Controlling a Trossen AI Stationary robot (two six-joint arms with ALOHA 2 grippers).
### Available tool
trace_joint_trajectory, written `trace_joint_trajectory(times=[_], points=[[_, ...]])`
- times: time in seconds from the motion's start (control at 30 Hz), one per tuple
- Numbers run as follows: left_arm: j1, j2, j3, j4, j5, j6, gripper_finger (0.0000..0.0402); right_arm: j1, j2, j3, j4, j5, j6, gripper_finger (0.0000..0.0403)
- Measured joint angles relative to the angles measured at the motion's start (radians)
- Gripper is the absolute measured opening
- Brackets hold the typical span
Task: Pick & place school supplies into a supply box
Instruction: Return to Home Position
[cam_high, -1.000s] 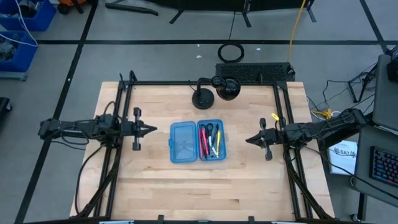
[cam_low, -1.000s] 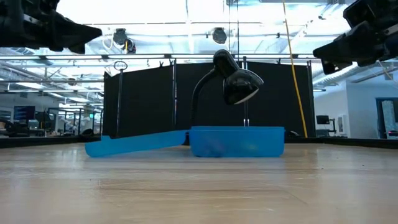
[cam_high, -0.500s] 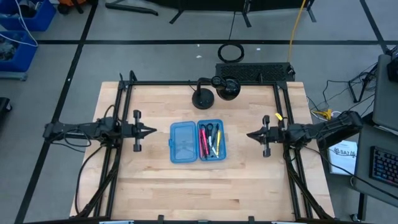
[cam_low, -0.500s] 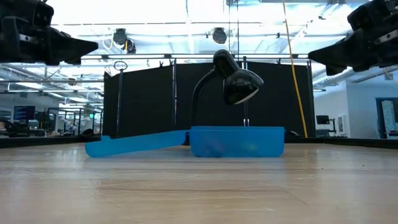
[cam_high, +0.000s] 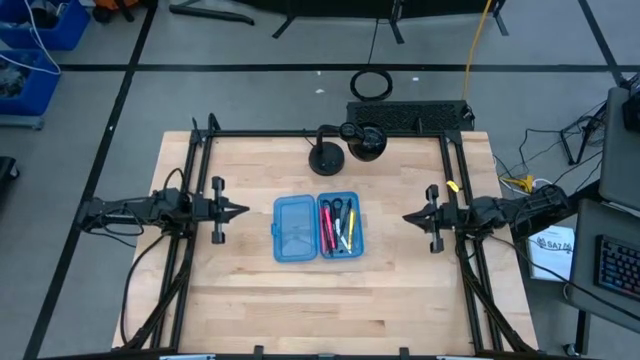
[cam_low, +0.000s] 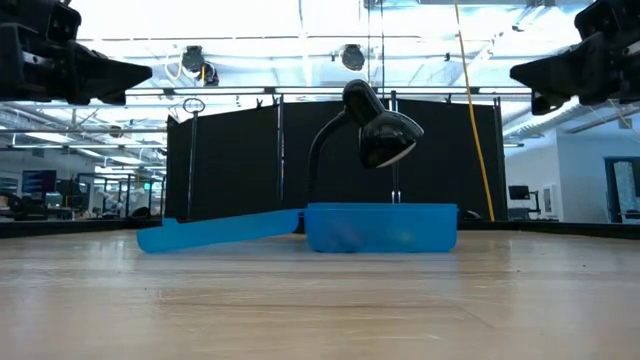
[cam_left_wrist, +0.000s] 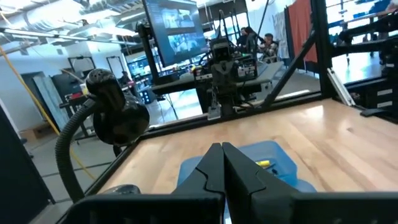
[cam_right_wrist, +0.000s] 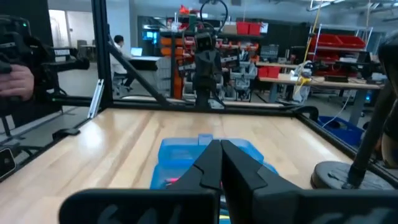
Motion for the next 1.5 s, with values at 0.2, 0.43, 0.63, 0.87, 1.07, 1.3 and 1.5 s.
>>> trace_joint_trajectory(times=[0.2, 0.43, 0.63, 0.87, 1.07, 1.3, 1.5], points=[[0.0, 0.0, 0.0, -0.002, -0.014, -0.037, 0.0, 0.0, 0.0, -0.003, 0.016, 0.0, 0.011, 0.0], [0.0, 0.002, 0.0, -0.038, -0.06, -0.158, 0.0018, 0.0, 0.006, -0.005, 0.06, 0.001, 0.01, 0.0], [0.0, 0.002, 0.0, -0.036, -0.06, -0.165, 0.0039, 0.0, 0.006, -0.005, 0.076, 0.001, 0.008, 0.0], [0.0, 0.002, 0.0, -0.036, -0.06, -0.165, 0.0041, 0.0, 0.006, -0.005, 0.103, 0.001, 0.008, 0.0], [0.0, 0.002, 0.0, -0.036, -0.06, -0.165, 0.0041, 0.0, 0.006, -0.005, 0.108, 0.001, 0.008, 0.0], [0.0, 0.002, 0.0, -0.036, -0.06, -0.164, 0.0042, 0.0, 0.006, -0.005, 0.112, 0.001, 0.008, 0.0], [0.0, 0.002, 0.0, -0.036, -0.06, -0.164, 0.0042, 0.0, 0.006, -0.005, 0.113, 0.001, 0.008, 0.0]])
